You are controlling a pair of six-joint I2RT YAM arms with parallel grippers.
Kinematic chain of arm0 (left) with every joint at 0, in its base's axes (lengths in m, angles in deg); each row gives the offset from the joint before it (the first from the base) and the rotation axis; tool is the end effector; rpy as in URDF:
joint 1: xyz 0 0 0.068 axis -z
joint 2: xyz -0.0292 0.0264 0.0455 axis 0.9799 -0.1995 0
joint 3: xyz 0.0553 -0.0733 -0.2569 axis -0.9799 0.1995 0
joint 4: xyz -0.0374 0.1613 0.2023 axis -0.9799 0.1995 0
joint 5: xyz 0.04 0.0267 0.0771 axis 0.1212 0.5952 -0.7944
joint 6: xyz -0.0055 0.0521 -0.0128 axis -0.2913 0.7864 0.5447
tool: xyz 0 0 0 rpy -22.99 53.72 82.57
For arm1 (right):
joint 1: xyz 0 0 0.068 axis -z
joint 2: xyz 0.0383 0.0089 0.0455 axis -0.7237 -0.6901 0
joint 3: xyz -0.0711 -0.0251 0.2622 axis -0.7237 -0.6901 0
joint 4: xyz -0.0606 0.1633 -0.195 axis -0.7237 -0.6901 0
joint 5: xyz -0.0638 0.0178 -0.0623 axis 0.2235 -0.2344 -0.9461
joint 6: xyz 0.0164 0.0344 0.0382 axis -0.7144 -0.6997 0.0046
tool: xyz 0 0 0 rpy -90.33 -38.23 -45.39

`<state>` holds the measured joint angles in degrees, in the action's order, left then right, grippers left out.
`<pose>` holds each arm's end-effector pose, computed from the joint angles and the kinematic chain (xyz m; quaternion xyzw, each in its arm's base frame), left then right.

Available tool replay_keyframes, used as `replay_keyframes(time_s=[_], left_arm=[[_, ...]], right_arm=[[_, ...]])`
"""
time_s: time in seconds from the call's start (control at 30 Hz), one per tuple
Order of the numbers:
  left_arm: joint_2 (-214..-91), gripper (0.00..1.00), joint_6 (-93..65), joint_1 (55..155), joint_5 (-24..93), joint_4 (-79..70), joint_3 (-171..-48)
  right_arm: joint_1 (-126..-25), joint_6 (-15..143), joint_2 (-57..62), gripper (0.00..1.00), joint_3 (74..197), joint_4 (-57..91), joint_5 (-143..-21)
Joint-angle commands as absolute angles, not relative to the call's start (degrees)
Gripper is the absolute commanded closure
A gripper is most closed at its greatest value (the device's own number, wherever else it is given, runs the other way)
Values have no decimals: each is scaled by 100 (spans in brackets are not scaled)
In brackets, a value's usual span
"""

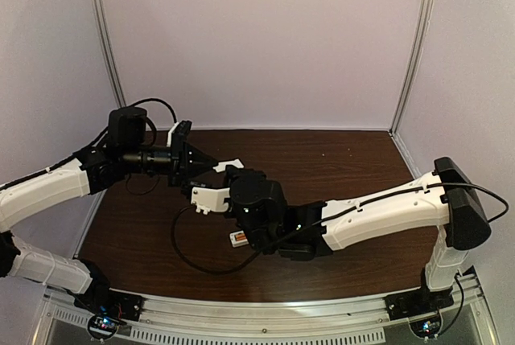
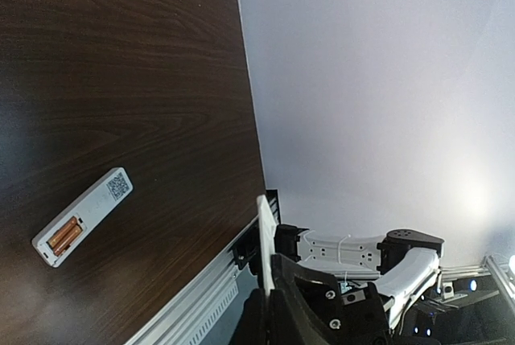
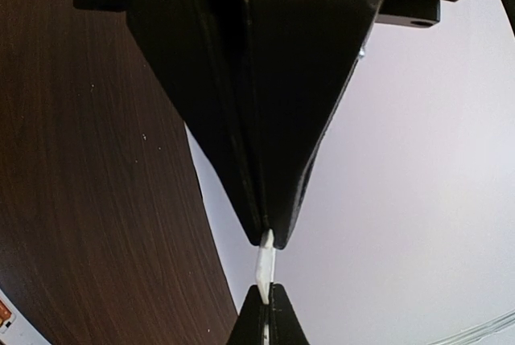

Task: Load the batteries into the remote control
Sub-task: Pass from the left arm to the right, then pass from the right arm to the left

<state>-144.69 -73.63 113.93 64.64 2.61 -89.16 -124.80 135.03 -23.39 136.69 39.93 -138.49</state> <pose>0.2059 -0.1736 0.3125 -0.0590 0.7971 -0.5918 0.1050 0.1135 0.4202 0.2832 -0.5621 0.4782 -0.2390 0.6311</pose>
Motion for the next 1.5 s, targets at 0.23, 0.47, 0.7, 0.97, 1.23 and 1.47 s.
replay_keyframes(time_s=[0.23, 0.47, 0.7, 0.97, 1.23, 1.47], left_arm=[[-14379, 42, -7305, 11437, 6262, 26, -9018], [-14098, 5, -6643, 10843, 5711, 481, -9553], [-13072, 3, -4862, 10723, 3419, 1073, -9524], [-12356, 3, -3139, 10778, 4002, -153, -8261], [-12634, 19, -1804, 11823, 3997, -734, -8068], [-13795, 27, -938, 12948, 2920, -243, -8866]], right_arm=[[-12494, 12905, -1703, 100, 13262, 4090, -13476], [-12208, 11130, -1136, 100, 13291, 3283, -12802], [-11563, 8130, -64, 100, 13124, 2685, -11431], [-11016, 5174, 574, 100, 12435, 3209, -10761], [-10771, 3205, 493, 100, 11868, 4367, -9967], [-10771, 2405, 161, 100, 11474, 5147, -9784]])
